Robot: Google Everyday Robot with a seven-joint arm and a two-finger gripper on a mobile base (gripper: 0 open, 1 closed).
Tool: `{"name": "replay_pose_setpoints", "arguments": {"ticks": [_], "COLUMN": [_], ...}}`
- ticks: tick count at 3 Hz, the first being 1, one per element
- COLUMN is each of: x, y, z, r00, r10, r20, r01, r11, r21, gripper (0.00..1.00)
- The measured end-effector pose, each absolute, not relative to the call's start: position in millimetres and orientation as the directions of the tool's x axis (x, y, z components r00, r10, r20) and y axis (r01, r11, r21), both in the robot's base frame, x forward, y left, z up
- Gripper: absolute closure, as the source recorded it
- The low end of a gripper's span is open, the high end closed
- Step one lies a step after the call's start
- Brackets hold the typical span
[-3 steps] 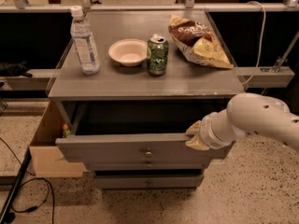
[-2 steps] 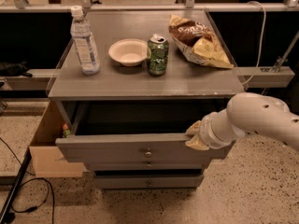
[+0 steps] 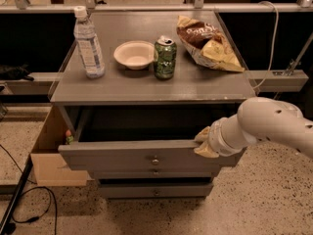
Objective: Open top drawer
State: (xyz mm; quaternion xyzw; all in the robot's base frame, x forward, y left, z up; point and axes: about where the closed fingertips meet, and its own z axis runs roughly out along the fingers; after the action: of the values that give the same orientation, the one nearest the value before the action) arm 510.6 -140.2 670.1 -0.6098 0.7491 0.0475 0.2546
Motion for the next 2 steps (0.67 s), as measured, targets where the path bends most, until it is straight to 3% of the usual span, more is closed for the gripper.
{"name": "replay_pose_setpoints", "arguments": {"ticks": [1,2], "x": [510.6,510.6], "y": [-140.2,-140.2], "z": [670.1,670.1], "r00": [-0.127,-0.127], "r10": [-0.889,-0.889], "r20": [-0.439,-0.439], "r01": [-0.938,-0.938], "r11": [0.252,0.252], "r21": [-0.239,-0.239], "gripper": [0.27,0.04]}}
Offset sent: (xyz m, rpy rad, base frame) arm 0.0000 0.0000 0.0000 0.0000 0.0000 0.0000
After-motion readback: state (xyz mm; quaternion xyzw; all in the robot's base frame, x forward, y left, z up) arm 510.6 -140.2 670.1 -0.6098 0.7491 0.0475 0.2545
